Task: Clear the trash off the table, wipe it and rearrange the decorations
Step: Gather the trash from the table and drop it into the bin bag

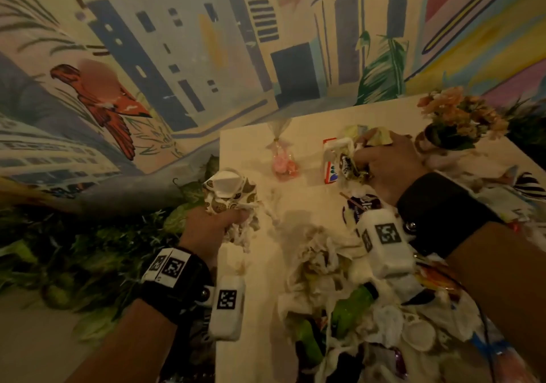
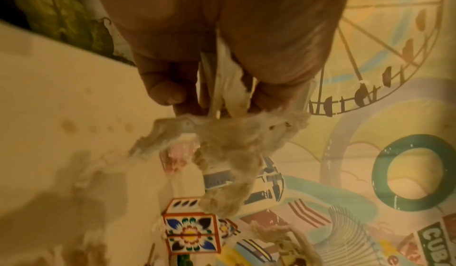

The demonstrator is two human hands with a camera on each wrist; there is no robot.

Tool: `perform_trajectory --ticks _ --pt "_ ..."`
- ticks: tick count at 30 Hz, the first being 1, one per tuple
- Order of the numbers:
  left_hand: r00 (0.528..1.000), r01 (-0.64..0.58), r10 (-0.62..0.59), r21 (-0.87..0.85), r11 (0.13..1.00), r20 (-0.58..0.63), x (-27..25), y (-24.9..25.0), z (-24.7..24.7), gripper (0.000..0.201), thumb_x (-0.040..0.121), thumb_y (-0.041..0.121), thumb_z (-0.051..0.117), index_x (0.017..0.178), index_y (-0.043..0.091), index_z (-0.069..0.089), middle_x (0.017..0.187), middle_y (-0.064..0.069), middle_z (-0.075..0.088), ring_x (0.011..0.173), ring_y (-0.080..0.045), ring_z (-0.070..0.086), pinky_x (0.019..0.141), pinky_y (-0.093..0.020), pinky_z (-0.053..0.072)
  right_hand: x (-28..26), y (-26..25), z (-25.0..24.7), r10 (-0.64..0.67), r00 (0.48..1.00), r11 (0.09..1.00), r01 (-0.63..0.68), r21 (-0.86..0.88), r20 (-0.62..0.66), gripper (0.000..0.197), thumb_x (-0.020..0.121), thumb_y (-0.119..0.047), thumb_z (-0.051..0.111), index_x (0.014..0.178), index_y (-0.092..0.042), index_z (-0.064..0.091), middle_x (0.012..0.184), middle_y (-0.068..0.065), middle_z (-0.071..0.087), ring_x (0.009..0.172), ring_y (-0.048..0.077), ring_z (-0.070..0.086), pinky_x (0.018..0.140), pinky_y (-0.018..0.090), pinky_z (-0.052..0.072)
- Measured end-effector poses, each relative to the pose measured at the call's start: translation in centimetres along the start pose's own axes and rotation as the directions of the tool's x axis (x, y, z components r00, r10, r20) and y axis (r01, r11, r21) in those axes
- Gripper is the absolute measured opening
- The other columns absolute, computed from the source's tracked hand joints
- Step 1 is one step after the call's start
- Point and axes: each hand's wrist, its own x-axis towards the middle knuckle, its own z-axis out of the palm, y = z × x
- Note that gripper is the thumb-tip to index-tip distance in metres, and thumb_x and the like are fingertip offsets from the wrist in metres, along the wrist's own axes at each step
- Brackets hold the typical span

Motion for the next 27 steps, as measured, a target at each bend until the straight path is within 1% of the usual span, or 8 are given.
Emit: perform_trajectory --ticks 5,9,14,16,19,21,24,27 --pt "1.000 -0.006 0.006 0.026 1.000 0.003 1.0 -1.2 -7.8 0.018 0.077 -0.005 0.066 0.093 0.002 0.072 0.091 -0.016 0.073 0.089 -0.033 0.069 0.085 -0.047 0.054 -4.7 2.6 8.4 0.020 0.989 0.998 -0.012 -0.058 0.145 0.038 0.072 0.021 0.048 0.059 -0.015 0.048 0.064 0.009 0.044 0.062 0.022 0.046 0.061 0.037 0.042" --pt "0.999 0.038 -0.042 0.132 0.990 0.028 1.9 -3.7 -15.7 0.029 0.076 0.000 0.070 0.105 -0.001 0.068 0.100 -0.015 0.071 0.097 -0.032 0.066 0.089 -0.046 0.052 -8.6 7.0 15.2 0.044 0.985 0.990 -0.020 -0.139 0.168 0.031 0.068 0.021 0.052 0.062 -0.009 0.051 0.066 0.012 0.046 0.068 0.027 0.048 0.062 0.039 0.041" --pt "0.979 0.191 -0.202 0.461 0.867 -0.026 2.7 -9.4 -25.0 0.010 0.075 0.010 0.076 0.080 0.009 0.067 0.082 -0.009 0.067 0.090 -0.032 0.066 0.085 -0.045 0.053 -13.3 13.5 23.5 0.141 0.971 0.967 -0.093 -0.238 0.193 0.031 0.068 0.019 0.053 0.059 -0.010 0.053 0.065 0.012 0.048 0.066 0.023 0.047 0.057 0.029 0.038" --pt "0.958 0.207 -0.283 0.600 0.773 0.034 2.6 -11.9 -27.4 0.018 0.081 0.012 0.071 0.065 0.015 0.062 0.075 -0.006 0.064 0.092 -0.032 0.064 0.082 -0.043 0.051 -14.6 16.5 26.6 0.198 0.965 0.950 -0.147 -0.275 0.170 0.032 0.069 0.018 0.054 0.057 -0.013 0.054 0.067 0.012 0.051 0.068 0.023 0.048 0.061 0.030 0.040" --pt "0.904 0.281 -0.427 0.704 0.652 0.034 2.9 -15.9 -30.2 0.009 0.086 0.020 0.066 0.089 0.011 0.068 0.096 -0.007 0.064 0.104 -0.027 0.060 0.072 -0.025 0.042 -15.7 21.6 30.0 0.316 0.943 0.907 -0.268 -0.325 0.102 0.028 0.078 0.009 0.056 0.065 -0.015 0.057 0.078 0.011 0.056 0.071 0.021 0.050 0.065 0.029 0.040" --pt "0.875 0.385 -0.481 0.691 0.612 -0.061 3.2 -18.9 -31.4 0.033 0.079 0.024 0.074 0.104 0.003 0.067 0.103 -0.010 0.067 0.101 -0.029 0.062 0.071 -0.026 0.042 -16.1 25.9 31.1 0.411 0.911 0.857 -0.375 -0.354 0.029 0.013 0.084 0.001 0.057 0.088 -0.008 0.065 0.087 0.007 0.059 0.075 0.017 0.054 0.065 0.023 0.042" --pt "0.818 0.424 -0.573 0.730 0.536 -0.054 3.4 -22.9 -31.9 0.032 0.083 0.027 0.070 0.107 0.006 0.063 0.113 -0.013 0.064 0.108 -0.030 0.059 0.086 -0.033 0.047 -16.5 32.8 31.5 0.534 0.841 0.765 -0.524 -0.375 -0.084 0.037 0.086 -0.006 0.058 0.122 -0.008 0.059 0.115 0.008 0.059 0.100 0.027 0.058 0.075 0.024 0.046" --pt "0.785 0.450 -0.614 0.764 0.463 -0.090 3.6 -27.0 -31.7 0.053 0.086 0.023 0.067 0.130 0.000 0.049 0.130 -0.016 0.054 0.123 -0.032 0.051 0.098 -0.032 0.041 -17.5 38.5 31.0 0.583 0.790 0.680 -0.603 -0.417 -0.191 0.034 0.086 -0.002 0.054 0.118 -0.012 0.060 0.119 0.013 0.057 0.101 0.032 0.057 0.084 0.030 0.045"
